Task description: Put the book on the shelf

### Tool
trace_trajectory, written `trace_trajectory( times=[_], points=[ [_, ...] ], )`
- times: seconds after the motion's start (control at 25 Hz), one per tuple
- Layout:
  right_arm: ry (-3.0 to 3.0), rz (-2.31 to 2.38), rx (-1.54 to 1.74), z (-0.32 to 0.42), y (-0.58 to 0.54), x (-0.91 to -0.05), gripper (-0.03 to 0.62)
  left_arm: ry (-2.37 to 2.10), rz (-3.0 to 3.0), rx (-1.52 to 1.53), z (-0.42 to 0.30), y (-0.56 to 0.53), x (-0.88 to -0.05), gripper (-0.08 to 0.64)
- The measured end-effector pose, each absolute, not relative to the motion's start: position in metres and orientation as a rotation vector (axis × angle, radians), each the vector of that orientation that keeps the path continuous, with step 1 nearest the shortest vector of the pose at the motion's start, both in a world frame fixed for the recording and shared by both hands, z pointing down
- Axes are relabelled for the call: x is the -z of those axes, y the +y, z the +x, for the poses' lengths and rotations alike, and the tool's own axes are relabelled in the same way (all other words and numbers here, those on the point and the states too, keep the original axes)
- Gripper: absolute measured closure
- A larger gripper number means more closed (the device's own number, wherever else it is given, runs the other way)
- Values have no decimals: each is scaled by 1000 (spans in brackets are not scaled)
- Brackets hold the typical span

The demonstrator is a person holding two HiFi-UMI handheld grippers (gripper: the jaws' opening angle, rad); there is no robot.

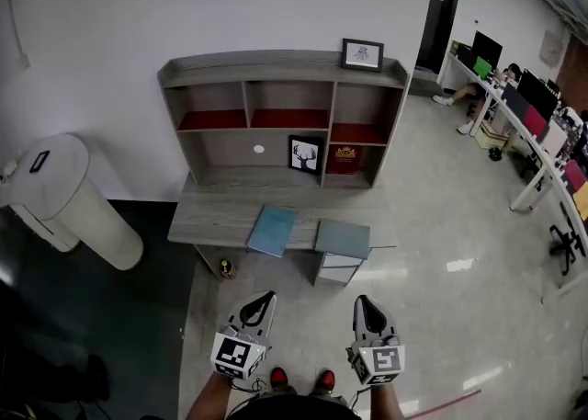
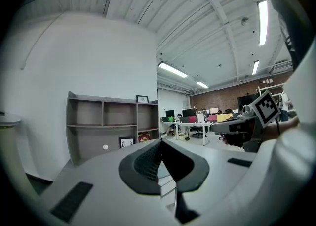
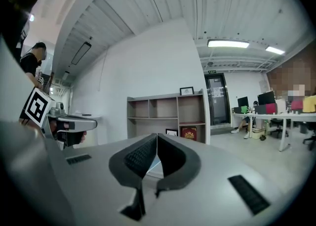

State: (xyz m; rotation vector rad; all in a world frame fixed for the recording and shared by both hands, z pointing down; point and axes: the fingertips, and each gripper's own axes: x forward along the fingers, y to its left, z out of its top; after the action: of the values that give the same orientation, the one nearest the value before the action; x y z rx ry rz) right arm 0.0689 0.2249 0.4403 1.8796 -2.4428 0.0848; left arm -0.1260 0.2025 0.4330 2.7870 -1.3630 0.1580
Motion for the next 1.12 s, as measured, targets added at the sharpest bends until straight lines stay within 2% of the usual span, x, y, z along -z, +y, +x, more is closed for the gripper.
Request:
trace_trajectory(
  times=[0.36, 0.68, 1.12],
  points=[
    [-2290, 1868, 18, 72, 202, -465, 563, -1243, 2830, -182, -109, 174, -457, 555],
    [-2297, 1788, 21, 103, 121, -501, 563, -1259, 2791, -207, -70, 99, -486, 555],
    [-2380, 1621, -248, 139, 2, -601, 563, -1304, 2628, -315, -17, 1, -575, 555]
  ],
)
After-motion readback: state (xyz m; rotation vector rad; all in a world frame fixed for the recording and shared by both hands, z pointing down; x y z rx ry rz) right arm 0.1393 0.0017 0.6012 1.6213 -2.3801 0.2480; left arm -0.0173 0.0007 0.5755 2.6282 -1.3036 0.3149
